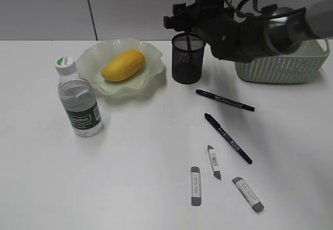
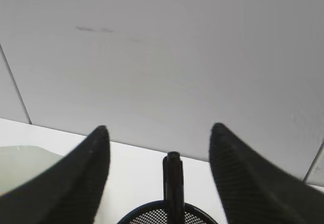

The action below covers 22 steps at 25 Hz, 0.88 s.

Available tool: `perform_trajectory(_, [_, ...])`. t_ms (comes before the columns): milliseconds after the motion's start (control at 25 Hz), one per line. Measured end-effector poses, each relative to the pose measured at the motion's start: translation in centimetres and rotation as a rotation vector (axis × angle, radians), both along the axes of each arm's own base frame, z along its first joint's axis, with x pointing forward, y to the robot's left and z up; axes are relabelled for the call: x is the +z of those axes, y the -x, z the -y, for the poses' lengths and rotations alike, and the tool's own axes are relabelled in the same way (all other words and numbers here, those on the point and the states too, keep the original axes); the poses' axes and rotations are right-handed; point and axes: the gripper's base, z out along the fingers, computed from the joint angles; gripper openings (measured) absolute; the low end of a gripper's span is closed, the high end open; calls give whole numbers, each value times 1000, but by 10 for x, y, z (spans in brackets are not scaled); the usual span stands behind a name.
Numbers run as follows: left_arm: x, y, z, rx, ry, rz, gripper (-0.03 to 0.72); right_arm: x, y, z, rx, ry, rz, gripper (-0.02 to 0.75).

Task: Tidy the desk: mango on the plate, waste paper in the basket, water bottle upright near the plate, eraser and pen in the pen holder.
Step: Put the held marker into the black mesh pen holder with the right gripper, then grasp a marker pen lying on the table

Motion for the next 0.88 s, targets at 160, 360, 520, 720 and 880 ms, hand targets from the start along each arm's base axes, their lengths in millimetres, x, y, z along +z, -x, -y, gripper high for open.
perform_trajectory(160, [0,0,0,0,0,0,238,63,19,3,113,68,-75,552])
perform_trajectory(360, [0,0,0,0,0,0,238,147,87,15,381,201,-328,463])
perform_trajectory(520, [0,0,0,0,0,0,238,148,145,55,301,407,-726,409])
perform_trajectory(720, [0,0,0,-1,2,0,241,144,231,117,121,442,-864,397])
perform_trajectory(880, [0,-5,2,-7,-8,-31,242,136,313,163,83,374,-873,393])
